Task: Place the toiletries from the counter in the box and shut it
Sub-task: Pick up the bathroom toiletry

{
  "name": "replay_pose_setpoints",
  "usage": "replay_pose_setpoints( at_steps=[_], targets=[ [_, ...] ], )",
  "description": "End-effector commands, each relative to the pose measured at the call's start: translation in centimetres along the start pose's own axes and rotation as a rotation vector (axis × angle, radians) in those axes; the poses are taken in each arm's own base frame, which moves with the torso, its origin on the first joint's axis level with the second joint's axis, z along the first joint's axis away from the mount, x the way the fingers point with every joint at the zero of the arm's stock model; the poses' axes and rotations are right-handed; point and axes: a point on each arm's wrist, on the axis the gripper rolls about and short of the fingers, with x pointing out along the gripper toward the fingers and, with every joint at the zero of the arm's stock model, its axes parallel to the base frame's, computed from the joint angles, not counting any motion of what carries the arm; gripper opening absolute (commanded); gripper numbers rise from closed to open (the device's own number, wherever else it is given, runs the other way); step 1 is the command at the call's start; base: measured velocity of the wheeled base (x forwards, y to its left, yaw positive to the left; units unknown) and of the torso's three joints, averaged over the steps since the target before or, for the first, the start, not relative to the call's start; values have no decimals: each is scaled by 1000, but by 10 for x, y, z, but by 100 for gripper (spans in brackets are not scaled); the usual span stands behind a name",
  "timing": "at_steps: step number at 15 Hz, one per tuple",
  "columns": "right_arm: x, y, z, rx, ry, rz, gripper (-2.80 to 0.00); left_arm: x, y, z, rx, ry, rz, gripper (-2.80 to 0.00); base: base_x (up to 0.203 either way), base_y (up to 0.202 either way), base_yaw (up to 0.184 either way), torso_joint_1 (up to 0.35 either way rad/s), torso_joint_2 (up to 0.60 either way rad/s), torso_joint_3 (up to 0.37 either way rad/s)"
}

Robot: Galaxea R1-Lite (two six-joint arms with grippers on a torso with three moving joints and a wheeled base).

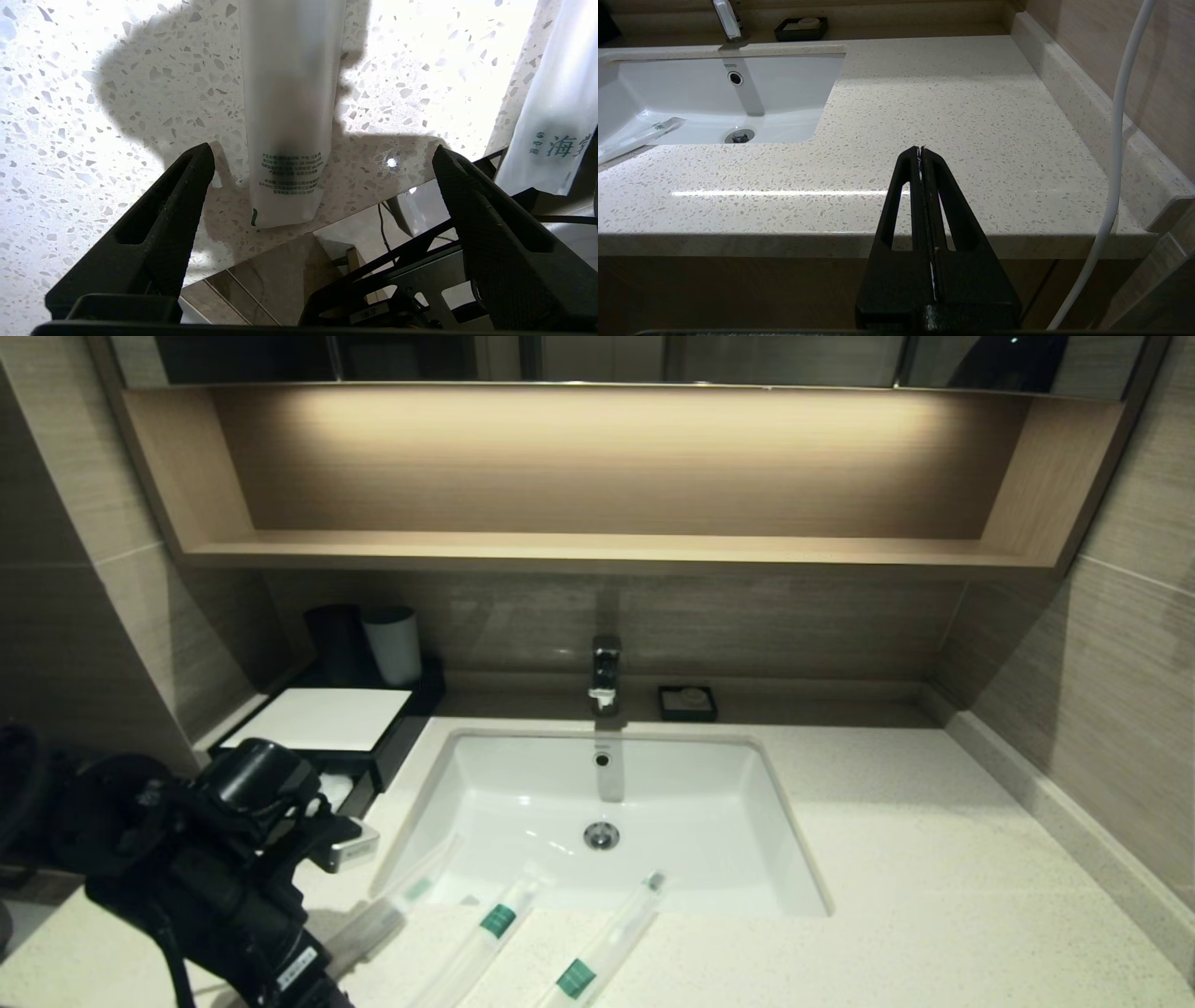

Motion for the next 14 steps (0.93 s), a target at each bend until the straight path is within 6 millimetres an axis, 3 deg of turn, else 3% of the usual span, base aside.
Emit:
replay_pose_setpoints(
  at_steps=[1, 14],
  targets=[
    [0, 0, 0, 0, 0, 0, -280, 2, 1, 0, 1, 9, 11, 0, 0, 0, 0, 0, 0, 0],
    [0, 0, 0, 0, 0, 0, -280, 7, 1, 1, 2, 13, 15, 0, 0, 0, 0, 0, 0, 0]
  ],
)
